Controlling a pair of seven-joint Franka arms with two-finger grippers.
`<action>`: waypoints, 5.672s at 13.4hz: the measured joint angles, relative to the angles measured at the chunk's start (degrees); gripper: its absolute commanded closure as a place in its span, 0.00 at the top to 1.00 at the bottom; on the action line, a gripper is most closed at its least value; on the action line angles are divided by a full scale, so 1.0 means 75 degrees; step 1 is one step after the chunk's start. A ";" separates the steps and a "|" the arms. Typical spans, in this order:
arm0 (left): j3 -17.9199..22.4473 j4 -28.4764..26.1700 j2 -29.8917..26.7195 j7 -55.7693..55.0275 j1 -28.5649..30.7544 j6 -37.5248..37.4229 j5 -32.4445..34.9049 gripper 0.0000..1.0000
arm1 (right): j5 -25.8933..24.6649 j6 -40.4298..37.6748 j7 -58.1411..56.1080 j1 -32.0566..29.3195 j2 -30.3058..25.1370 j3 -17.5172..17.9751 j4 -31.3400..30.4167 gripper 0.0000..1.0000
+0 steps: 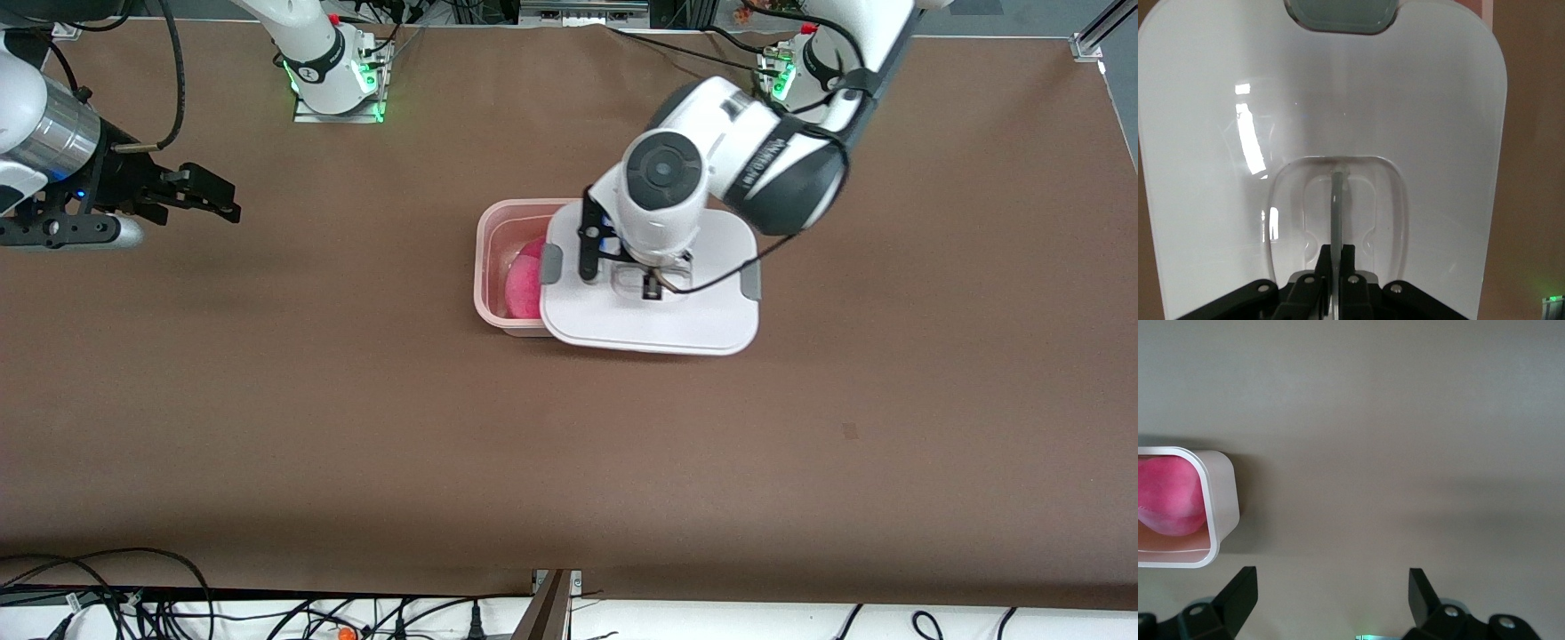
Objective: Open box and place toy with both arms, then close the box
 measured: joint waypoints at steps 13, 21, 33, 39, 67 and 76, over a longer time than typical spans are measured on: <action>0.0202 0.0091 0.0762 -0.1488 -0.1207 0.1027 0.0271 0.00 | -0.0340 0.0233 -0.0010 -0.0065 -0.0243 0.0010 -0.0057 1.00; 0.0188 0.0151 0.0849 -0.2069 -0.1335 0.1040 0.0271 0.00 | -0.0349 -0.0074 -0.0207 -0.0132 -0.0255 -0.0088 -0.0048 1.00; 0.0188 0.0154 0.0904 -0.2149 -0.1500 0.1047 0.0563 0.00 | -0.0198 -0.0044 -0.0668 -0.0126 -0.0015 -0.0079 -0.0051 1.00; 0.0210 0.0213 0.0922 -0.2173 -0.1487 0.1046 0.0704 1.00 | -0.0578 -0.0046 -0.0670 -0.0003 -0.0015 0.0023 -0.0041 1.00; 0.2301 0.0521 -0.1788 -0.2504 0.3651 -0.0042 0.0174 1.00 | -0.0689 -0.0160 -0.0668 0.0114 0.0019 -0.0013 -0.0055 1.00; 0.1992 -0.1271 -0.3356 -0.5119 0.3798 -0.0707 -0.0642 1.00 | -0.0688 -0.0158 -0.0668 0.0115 0.0018 -0.0012 -0.0054 1.00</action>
